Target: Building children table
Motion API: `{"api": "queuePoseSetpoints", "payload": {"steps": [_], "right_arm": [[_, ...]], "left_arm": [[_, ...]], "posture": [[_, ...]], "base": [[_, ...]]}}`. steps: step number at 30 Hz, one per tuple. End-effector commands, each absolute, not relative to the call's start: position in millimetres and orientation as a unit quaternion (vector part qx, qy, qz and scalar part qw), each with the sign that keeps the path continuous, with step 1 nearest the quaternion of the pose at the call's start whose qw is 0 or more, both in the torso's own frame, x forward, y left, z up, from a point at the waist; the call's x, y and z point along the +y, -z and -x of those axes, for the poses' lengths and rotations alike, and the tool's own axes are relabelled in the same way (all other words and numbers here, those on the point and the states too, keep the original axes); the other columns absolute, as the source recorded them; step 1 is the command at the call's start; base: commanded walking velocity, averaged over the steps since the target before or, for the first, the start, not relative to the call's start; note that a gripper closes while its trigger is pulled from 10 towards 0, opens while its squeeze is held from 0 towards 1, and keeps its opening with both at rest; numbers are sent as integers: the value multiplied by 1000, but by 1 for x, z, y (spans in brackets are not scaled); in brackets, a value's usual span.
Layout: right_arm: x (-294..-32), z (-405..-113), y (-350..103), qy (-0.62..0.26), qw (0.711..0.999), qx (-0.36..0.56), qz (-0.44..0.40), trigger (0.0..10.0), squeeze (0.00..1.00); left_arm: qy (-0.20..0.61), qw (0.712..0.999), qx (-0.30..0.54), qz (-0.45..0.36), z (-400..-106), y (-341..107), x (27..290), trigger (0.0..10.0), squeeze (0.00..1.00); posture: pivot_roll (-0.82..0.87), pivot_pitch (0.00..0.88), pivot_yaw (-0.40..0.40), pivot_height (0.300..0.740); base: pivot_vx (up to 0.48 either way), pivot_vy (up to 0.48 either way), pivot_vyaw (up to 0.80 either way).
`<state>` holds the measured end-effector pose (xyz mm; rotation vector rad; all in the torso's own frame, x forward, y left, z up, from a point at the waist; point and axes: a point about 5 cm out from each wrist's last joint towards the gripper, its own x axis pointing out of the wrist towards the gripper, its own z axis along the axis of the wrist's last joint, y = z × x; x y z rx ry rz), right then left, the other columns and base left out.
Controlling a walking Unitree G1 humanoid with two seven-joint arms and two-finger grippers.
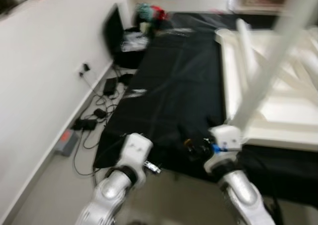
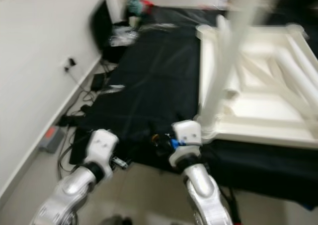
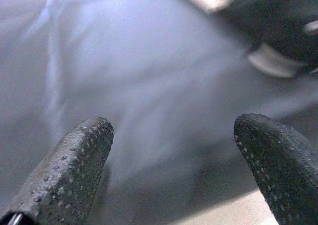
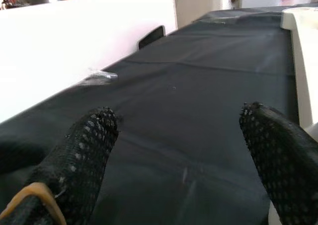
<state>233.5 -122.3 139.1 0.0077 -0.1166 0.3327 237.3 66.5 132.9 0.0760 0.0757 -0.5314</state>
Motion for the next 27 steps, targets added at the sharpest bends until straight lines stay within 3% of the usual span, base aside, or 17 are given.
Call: {"api": "queuePoseSetpoints", "payload": {"steps": [1, 12, 17, 24, 26, 27], "right_arm": [[-108, -233, -147, -202, 976, -75, -14, 10000, 0], [-95, -226, -148, -280, 956, -82, -11, 10000, 0], [-84, -210, -146, -401, 914, -44, -45, 10000, 0], [-106, -204, -142, -434, 899, 0, -58, 10000, 0], [-146, -197, -142, -462, 878, 54, -109, 10000, 0], [-146, -197, -142, -462, 878, 54, -109, 10000, 0]], "left_arm": [[234, 969, 61, -49, -237, -123, 83, 10000, 0], [228, 971, 55, -46, -238, -124, 83, 10000, 0], [230, 971, 52, -43, -238, -125, 82, 10000, 0], [230, 971, 52, -41, -237, -126, 82, 10000, 0], [233, 970, 51, -40, -238, -126, 82, 10000, 0], [233, 970, 51, -40, -238, -126, 82, 10000, 0]], "posture": [[129, 154, 24, 740], [126, 163, 26, 740], [119, 166, 24, 740], [116, 162, 22, 740], [112, 164, 21, 740], [112, 164, 21, 740]], "base": [[0, 0, 0], [0, 0, 0], [0, 0, 0], [0, 0, 0], [0, 0, 0], [0, 0, 0]]}}
